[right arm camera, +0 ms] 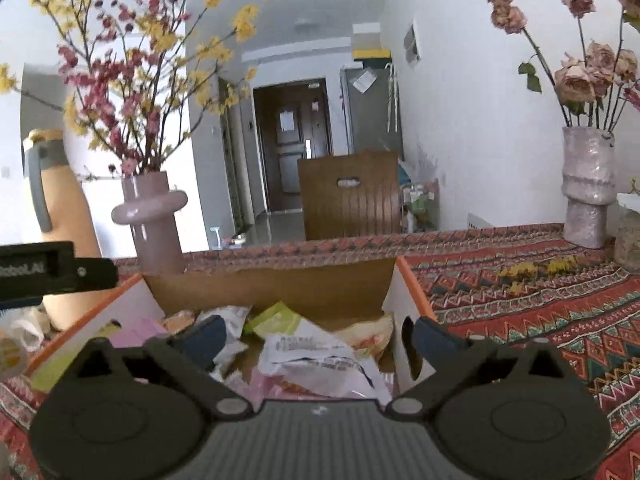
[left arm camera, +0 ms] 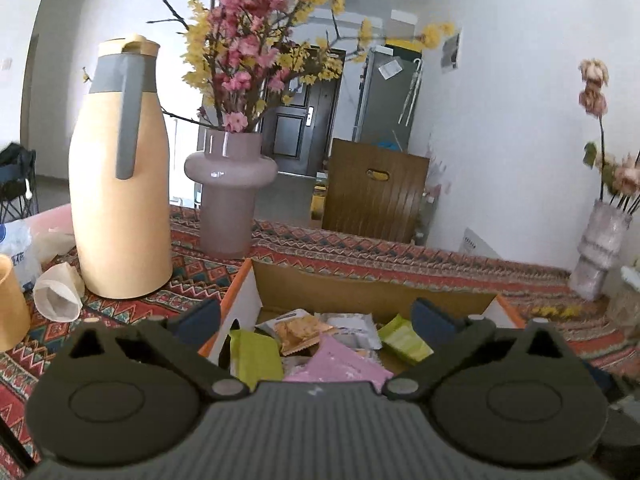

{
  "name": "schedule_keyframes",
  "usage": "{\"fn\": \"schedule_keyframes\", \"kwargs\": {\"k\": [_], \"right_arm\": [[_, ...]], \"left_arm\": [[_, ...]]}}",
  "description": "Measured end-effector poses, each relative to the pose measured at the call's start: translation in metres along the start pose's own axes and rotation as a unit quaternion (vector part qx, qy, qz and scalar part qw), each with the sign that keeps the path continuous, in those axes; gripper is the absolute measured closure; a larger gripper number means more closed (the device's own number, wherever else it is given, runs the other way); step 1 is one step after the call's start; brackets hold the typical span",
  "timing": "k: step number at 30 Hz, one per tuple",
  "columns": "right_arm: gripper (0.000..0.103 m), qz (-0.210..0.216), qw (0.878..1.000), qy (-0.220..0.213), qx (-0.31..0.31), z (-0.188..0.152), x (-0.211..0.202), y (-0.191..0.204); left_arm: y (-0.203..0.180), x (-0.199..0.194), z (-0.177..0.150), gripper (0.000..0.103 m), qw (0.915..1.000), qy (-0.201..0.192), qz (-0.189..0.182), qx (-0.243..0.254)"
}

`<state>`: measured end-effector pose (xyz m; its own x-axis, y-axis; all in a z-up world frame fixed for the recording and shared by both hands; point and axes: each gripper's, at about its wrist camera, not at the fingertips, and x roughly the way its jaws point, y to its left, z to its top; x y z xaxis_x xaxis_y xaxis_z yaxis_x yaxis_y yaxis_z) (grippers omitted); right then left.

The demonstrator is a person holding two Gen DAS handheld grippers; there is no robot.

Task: Organize snacks
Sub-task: 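Carry both packs over the red box and open both grippers, then move both open grippers back over the remaining packs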

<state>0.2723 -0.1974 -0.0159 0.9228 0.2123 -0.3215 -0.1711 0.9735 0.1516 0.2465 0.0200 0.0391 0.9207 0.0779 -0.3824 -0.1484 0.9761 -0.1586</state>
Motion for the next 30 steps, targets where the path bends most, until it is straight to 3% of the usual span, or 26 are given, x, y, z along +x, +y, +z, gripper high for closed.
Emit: {"fn": "schedule_keyframes", "kwargs": {"k": [7,15,30], "right_arm": [[0.0,0.013,1.0,0.001,0.0,0.008,-0.026,0.003],[0.0,0.024,0.999,0.039,-0.01,-0.01,-0.057,0.027],[0.0,0.052,0.99,0.128,-0.031,-0.057,-0.074,0.082]], "left_arm": [[0.014,-0.044,0.004,0.0,0.9998,-0.014,-0.014,0.006],[0.042,-0.067,-0.015,0.0,0.9997,0.004,-0.011,0.022],[0.1,-0.068,-0.069,0.0,0.9966,0.071,0.006,0.042]]}}
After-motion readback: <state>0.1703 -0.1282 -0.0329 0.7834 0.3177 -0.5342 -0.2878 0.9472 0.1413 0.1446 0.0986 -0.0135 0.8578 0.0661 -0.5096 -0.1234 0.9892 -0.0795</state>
